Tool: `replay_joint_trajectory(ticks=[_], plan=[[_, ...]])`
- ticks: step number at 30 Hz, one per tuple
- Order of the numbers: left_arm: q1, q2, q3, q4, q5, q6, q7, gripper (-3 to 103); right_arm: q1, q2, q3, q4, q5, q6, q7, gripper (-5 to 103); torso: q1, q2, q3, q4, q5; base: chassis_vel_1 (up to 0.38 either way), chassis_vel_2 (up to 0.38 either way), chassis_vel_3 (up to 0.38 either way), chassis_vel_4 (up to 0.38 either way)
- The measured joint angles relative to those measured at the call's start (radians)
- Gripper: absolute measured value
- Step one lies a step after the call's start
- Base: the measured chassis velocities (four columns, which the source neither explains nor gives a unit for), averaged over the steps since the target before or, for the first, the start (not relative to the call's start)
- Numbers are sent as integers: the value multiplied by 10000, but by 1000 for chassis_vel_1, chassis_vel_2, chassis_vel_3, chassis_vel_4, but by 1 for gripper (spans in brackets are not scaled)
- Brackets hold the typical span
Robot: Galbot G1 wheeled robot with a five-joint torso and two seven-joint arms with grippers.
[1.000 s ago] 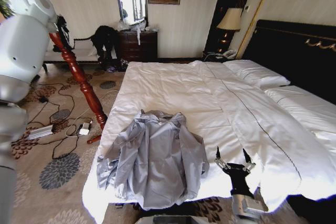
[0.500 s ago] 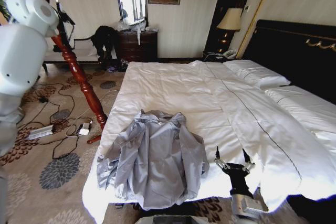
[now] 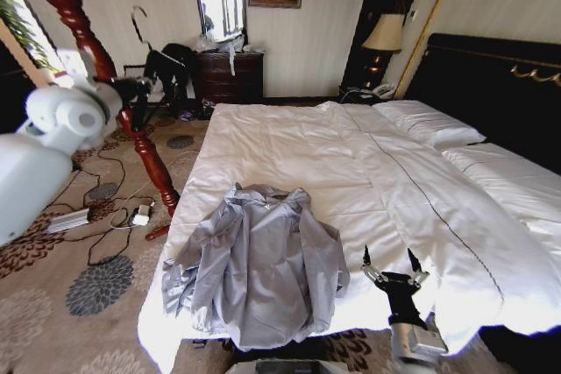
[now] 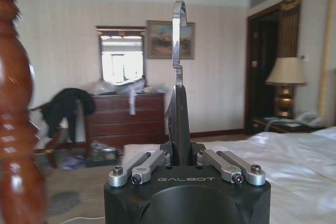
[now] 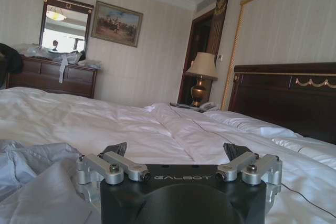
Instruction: Pick up the clothes from the bed and hang them on the clothes hanger.
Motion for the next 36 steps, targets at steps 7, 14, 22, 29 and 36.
replay_joint_trajectory(ticks=[7, 14, 22, 29, 36], plan=[[3737, -186, -2298, -959, -149, -1145, 1801, 15, 99, -640, 297, 31, 575, -406, 101, 100, 0, 1, 0, 1, 5, 0, 0, 0, 0], [5321, -476, -2744, -1444, -284, -1615, 2287, 15, 146, -1323, 739, 107, 1265, -786, 264, 100, 0, 0, 0, 0, 6, 0, 0, 0, 0], [5978, -1472, -2297, -1528, -452, -1849, 2590, 15, 449, -2786, 1065, 202, 2594, -1656, 503, 100, 2, 1, 1, 7, 8, 0, 0, 0, 0], [6800, -2042, -1960, -1483, -266, -1866, 3296, 15, 731, -3810, 1437, -60, 3612, -2139, 630, 100, 1, 0, 1, 7, 6, 0, 0, 0, 0], [8076, -2039, -2242, -1678, 456, -2085, 3587, 15, 1530, -4550, 1309, -514, 4683, -2790, 849, 100, 2, 0, 2, -4, 4, 0, 0, 0, 0]])
